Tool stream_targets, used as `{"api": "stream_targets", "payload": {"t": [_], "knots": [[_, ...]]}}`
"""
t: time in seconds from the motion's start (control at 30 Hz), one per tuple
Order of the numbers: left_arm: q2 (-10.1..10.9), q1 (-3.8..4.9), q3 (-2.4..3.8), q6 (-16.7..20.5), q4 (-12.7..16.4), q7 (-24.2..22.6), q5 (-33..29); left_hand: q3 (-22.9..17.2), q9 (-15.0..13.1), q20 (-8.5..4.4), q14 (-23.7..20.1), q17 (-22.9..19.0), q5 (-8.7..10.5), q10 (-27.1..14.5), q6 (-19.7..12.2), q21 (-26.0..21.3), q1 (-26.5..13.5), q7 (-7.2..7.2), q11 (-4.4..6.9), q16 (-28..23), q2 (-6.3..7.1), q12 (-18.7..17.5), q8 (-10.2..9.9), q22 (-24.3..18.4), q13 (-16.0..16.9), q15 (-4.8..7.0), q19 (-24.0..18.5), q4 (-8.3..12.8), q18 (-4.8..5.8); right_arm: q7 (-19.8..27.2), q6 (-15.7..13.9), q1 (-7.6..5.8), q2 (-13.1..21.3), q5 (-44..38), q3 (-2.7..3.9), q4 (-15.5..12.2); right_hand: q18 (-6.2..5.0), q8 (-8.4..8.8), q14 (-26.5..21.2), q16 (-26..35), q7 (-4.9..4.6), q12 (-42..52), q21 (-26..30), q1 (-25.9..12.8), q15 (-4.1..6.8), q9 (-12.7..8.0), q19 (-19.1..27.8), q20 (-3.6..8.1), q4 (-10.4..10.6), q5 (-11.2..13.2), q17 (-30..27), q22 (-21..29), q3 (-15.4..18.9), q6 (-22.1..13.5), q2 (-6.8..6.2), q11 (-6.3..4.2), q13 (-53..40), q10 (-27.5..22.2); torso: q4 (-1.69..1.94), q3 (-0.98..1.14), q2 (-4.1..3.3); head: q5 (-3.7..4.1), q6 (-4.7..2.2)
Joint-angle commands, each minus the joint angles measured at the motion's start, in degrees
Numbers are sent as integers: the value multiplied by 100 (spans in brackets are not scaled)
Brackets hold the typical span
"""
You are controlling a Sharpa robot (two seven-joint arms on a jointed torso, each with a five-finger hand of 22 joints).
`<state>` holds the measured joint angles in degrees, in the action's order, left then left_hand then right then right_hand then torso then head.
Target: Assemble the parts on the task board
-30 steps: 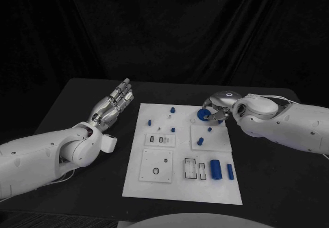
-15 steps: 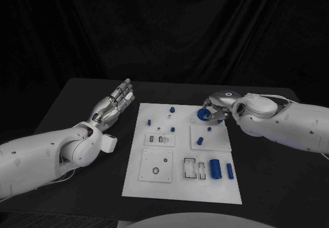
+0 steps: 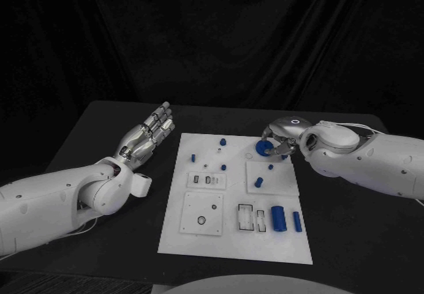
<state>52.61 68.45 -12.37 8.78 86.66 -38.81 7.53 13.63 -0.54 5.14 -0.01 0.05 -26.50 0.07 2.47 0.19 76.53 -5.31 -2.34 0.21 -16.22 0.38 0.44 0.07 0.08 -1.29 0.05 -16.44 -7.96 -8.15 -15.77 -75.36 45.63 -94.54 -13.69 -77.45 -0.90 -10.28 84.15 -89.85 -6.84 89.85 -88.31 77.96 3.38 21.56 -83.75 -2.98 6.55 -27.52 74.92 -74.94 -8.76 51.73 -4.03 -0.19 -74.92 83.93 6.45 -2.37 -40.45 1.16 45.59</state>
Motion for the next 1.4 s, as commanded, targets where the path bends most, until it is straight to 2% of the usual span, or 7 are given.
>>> {"api": "stream_targets", "payload": {"t": [0.03,0.3,0.57,0.67,0.93,1.13,1.4], "knots": [[1,2,4,-80,19,-248,16,-30,-6,35,1,-5,-31,-7,11,-19,79,42,-45,-21,2,-38,21,-7,-8,-55,-5,-2,36,-45,-85,10,39,-17,-16,-97,50,-316,585,-15,219,15,-35,-72,-37,748,-533,-31,32,-35,1508,-1454,-1,270,55,54,-1508,607,9,-7,6,-26,2],[9,2,4,-89,31,-225,16,-34,-6,48,1,-5,-34,-7,12,-19,85,47,-48,-21,4,-38,21,-7,-8,-63,-5,1,33,-86,-105,-166,101,114,-13,-414,62,-301,585,-15,209,15,-76,-135,-64,763,-561,-52,74,-47,1508,-1470,-10,299,55,84,-1508,607,-1,-5,4,-97,12],[-8,2,4,-126,32,-206,16,-38,-7,64,1,-5,-37,-7,16,-19,92,54,-54,-21,7,-38,22,-7,-8,-73,-5,2,27,-59,-16,-256,-11,292,-9,-611,63,-213,585,-15,170,15,-79,-183,-105,722,-564,-88,114,-138,1508,-1471,-56,303,35,125,-1508,607,0,-1,-5,-82,-44],[-16,2,4,-139,33,-198,16,-38,-7,68,1,-5,-36,-7,16,-19,93,55,-55,-21,7,-38,22,-7,-8,-76,-5,1,26,-40,7,-264,-91,306,-5,-629,64,-190,585,-15,163,15,-81,-185,-114,708,-565,-97,118,-170,1508,-1472,-74,307,31,134,-1508,607,7,-1,-5,-72,-18],[-34,3,4,-158,26,-184,16,-38,-7,68,1,-5,-36,-7,16,-19,93,55,-55,-21,7,-38,22,-7,-8,-76,-5,1,26,34,80,-270,-449,319,10,-481,73,-103,585,-15,144,15,-114,-190,-137,653,-588,-125,125,-326,1508,-1485,-149,341,4,152,-1508,607,-7,-6,-7,-39,-2],[-71,3,4,-180,16,-186,16,-44,-8,91,1,-5,-35,-7,22,-19,97,74,-69,-21,5,-38,23,-7,-8,-94,-5,-3,18,86,160,-268,-759,321,12,-295,75,-60,585,-15,132,15,-118,-193,-143,626,-591,-132,126,-364,1508,-1486,-177,333,-7,161,-1508,607,22,0,-10,-10,14],[-98,3,5,-206,3,-171,16,-46,-8,98,1,-5,-35,-7,23,-19,98,82,-74,-21,6,-38,24,-7,-8,-100,-5,-4,15,148,174,-257,-1125,322,15,-37,74,-28,585,-15,123,15,-116,-200,-148,606,-589,-137,130,-358,1508,-1486,-191,320,-16,167,-1508,607,8,0,-9,-27,40]]}}
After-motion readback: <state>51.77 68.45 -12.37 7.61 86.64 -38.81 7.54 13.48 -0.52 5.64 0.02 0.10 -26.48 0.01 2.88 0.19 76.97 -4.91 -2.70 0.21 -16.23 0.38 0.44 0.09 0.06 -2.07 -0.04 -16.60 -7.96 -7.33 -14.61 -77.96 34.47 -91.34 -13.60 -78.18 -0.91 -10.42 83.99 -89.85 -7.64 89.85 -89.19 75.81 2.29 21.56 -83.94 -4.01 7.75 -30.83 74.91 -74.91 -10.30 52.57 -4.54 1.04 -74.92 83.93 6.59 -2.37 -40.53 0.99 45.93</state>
